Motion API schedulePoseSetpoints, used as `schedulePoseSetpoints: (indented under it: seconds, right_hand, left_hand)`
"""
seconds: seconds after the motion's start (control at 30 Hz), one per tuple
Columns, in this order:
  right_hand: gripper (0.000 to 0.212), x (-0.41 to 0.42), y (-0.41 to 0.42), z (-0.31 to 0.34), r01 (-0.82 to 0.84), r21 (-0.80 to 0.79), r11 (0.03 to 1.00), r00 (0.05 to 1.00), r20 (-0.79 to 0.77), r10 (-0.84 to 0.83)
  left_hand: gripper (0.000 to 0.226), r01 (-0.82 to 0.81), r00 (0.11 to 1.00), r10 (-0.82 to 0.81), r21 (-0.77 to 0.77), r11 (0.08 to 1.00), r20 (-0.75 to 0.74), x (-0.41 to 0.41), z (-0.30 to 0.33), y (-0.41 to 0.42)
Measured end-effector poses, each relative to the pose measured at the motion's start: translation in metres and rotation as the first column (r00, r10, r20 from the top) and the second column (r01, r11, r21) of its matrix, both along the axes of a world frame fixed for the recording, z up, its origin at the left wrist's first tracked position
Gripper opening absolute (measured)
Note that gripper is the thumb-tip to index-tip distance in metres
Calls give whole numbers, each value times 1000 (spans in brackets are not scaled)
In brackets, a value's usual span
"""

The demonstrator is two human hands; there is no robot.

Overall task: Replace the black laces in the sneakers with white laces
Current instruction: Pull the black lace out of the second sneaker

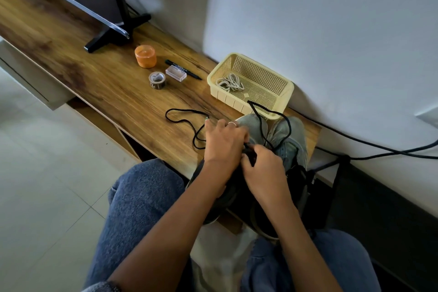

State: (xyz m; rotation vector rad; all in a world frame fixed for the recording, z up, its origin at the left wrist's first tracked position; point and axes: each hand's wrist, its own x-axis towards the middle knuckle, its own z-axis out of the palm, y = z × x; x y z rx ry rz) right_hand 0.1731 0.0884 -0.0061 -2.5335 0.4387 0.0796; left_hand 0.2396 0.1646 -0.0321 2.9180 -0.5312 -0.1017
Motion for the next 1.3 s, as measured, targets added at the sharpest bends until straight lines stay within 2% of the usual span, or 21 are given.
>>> schedulePoseSetpoints:
  seconds: [0.27,0.37,0.47,0.57,0.8,0.97,1.03,1.1,1.2,1.3]
  right_hand:
    - [22,-10,3,-3,-24,61,998,998,64,20]
    - [25,-11,5,-4,-7,106,994,996,91,-3]
    - [27,-9,5,-3,-49,125,991,997,63,41]
    - [31,-7,1,1,-75,151,986,997,-7,77]
    - [31,-4,2,9,-44,204,978,995,-74,60]
    - [23,0,3,6,4,181,983,998,-63,8]
    - [31,3,5,4,74,180,981,996,-63,-64]
    - [38,8,4,1,112,112,987,992,-67,-105]
    - [38,16,2,-1,113,-8,994,988,-109,-113]
    - [28,17,2,-3,100,-44,994,987,-123,-104]
  left_hand:
    - [21,11,999,-9,40,999,-40,2,-3,-3]
    - [22,-17,990,1,-111,994,-144,5,-3,-2]
    - [15,-96,960,5,-312,945,-278,8,-1,2]
    - [12,-142,947,8,-398,906,-320,9,1,5]
    - [8,-254,933,63,-524,813,-354,8,4,6]
    - [12,-489,840,189,-561,667,-508,11,6,5]
    - [11,-521,821,198,-562,642,-536,11,6,5]
    - [7,-461,855,167,-575,676,-490,11,4,5]
    - [7,-288,925,65,-578,764,-375,7,0,7]
    - [19,-127,973,21,-451,884,-231,6,1,9]
